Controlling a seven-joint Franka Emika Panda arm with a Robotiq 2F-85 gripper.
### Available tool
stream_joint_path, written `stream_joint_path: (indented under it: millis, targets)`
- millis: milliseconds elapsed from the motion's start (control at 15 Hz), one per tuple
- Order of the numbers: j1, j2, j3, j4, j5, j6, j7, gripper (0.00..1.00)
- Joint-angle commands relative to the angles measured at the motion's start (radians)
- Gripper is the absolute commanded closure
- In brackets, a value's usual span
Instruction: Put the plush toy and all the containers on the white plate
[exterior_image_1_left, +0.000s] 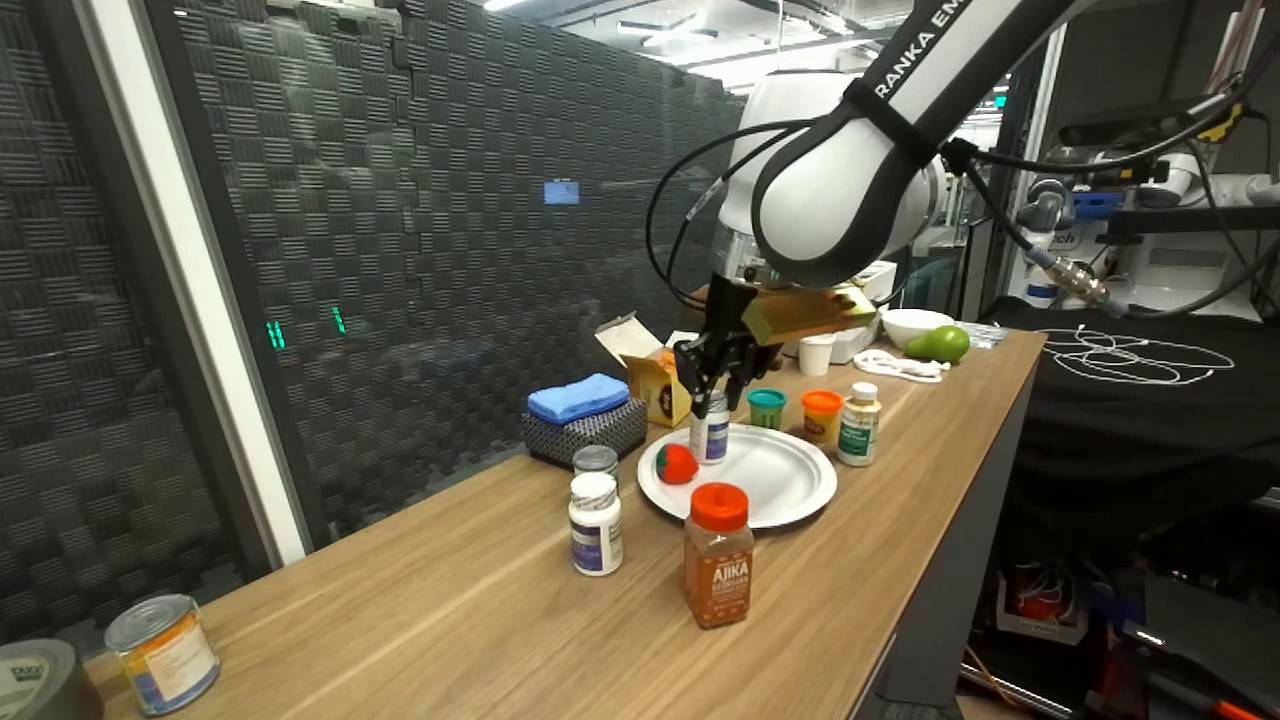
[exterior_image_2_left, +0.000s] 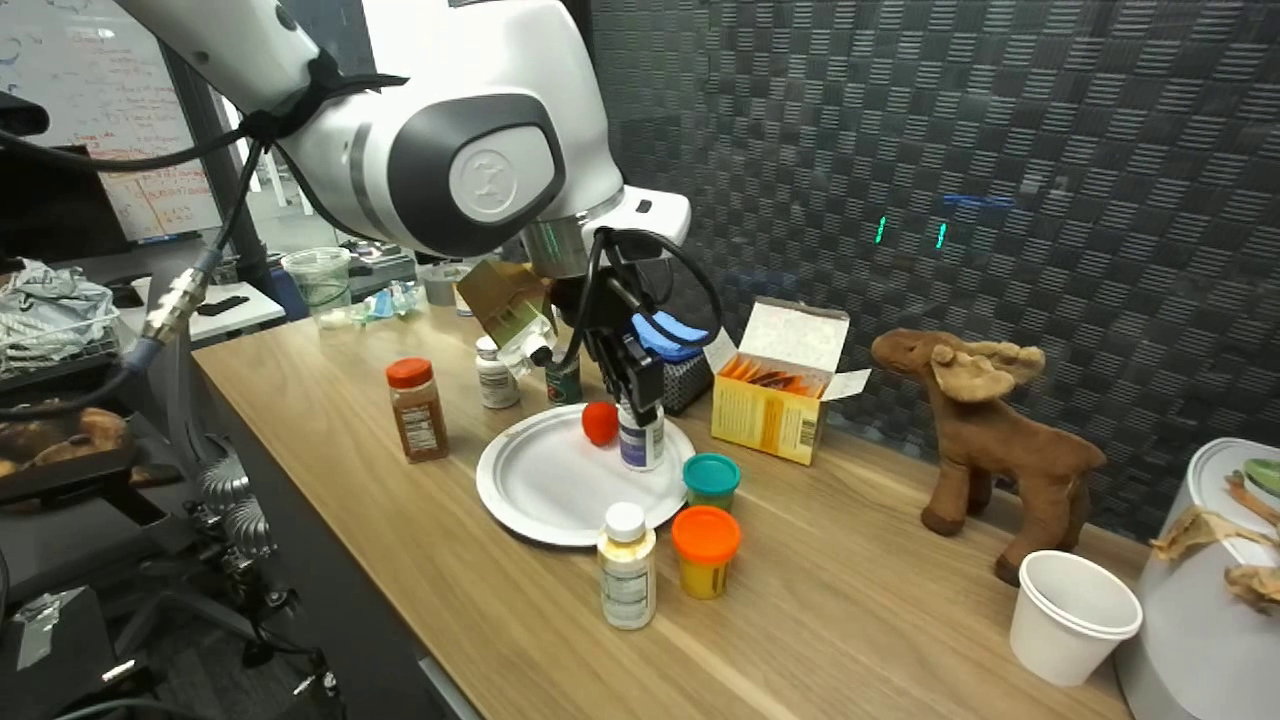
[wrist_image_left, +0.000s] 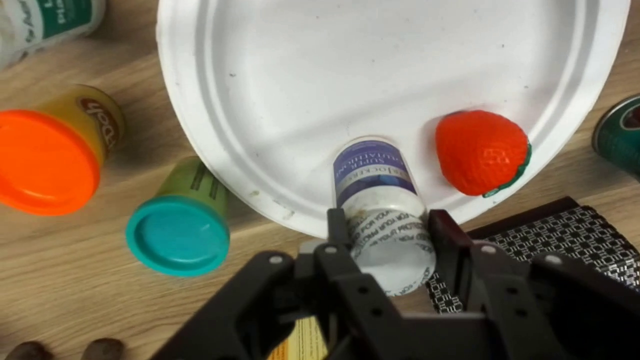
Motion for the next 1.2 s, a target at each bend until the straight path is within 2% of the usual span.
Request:
stream_joint_path:
  millis: [0, 267, 533, 600, 733, 933, 1133]
  targets:
    - [0.006, -0.022, 0.0, -0.03, 0.002, 0.016, -0.008, 0.78]
    - [-0.004, -0.02, 0.028, -0.023, 0.049, 0.008, -0.036, 0.77]
    - [0.018, -0.017, 0.022, -0.014, 0.019, -0.006, -0.016, 0.73]
    - [0.028, -0.016, 0.011, -0.016, -0.002, -0.004, 0.0, 0.33]
    - [0.051, -0.016, -0.024, -0.015, -0.058, 0.016, 0.057, 0.23]
    - [0.083, -0.036, -0.096, -0.007, -0.151, 0.052, 0.181, 0.01]
    - [0.11, -0.047, -0.184, 0.018, -0.251, 0.059, 0.319, 0.0]
